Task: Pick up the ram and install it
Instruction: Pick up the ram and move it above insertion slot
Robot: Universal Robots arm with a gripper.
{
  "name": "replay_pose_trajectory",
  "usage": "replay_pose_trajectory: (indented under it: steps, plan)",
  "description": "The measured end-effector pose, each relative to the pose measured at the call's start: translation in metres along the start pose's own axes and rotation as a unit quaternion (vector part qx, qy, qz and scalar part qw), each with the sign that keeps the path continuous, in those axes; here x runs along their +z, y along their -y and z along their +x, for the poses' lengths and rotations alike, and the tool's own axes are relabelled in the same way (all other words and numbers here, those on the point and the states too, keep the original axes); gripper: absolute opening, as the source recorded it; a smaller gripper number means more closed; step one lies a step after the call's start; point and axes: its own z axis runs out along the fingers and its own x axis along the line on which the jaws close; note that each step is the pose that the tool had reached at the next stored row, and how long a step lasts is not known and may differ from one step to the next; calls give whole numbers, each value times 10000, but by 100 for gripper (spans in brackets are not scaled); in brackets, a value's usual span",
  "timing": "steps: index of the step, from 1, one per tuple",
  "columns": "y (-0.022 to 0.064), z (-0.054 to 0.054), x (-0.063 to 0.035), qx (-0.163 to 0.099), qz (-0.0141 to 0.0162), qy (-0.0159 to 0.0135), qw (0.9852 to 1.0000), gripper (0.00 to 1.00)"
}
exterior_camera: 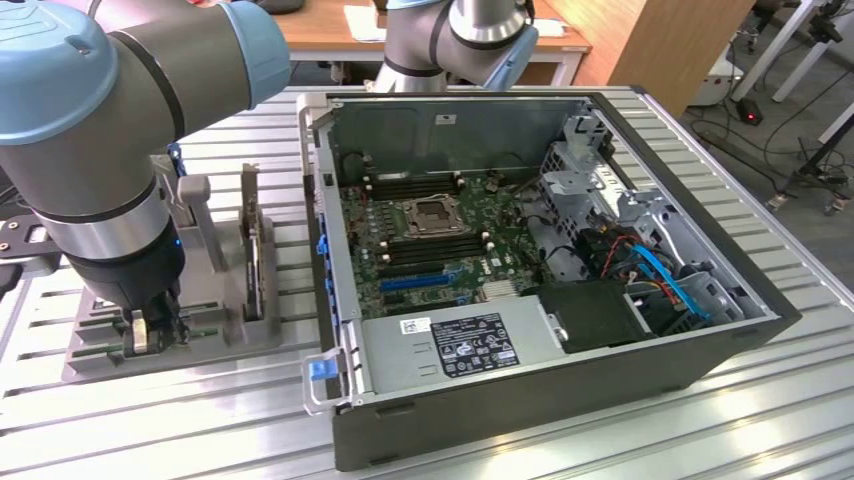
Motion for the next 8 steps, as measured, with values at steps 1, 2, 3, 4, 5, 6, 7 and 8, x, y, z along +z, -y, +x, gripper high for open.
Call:
replay_pose_trajectory:
  steps: [1, 2, 3, 4, 5, 6, 7, 8]
  plan:
    - [0, 0, 0, 0, 0, 0, 10000, 11]
    - [0, 0, 0, 0, 0, 0, 10000, 11]
    - [0, 0, -1, 0, 1, 1, 10000, 11]
    - [0, 0, -5, 0, 0, 0, 10000, 11]
    - [-1, 0, -14, 0, 0, 0, 10000, 11]
    - [-1, -1, -24, 0, 0, 0, 10000, 11]
    - [-2, -1, -34, 0, 0, 0, 10000, 11]
    - [-2, -1, -44, 0, 0, 0, 10000, 11]
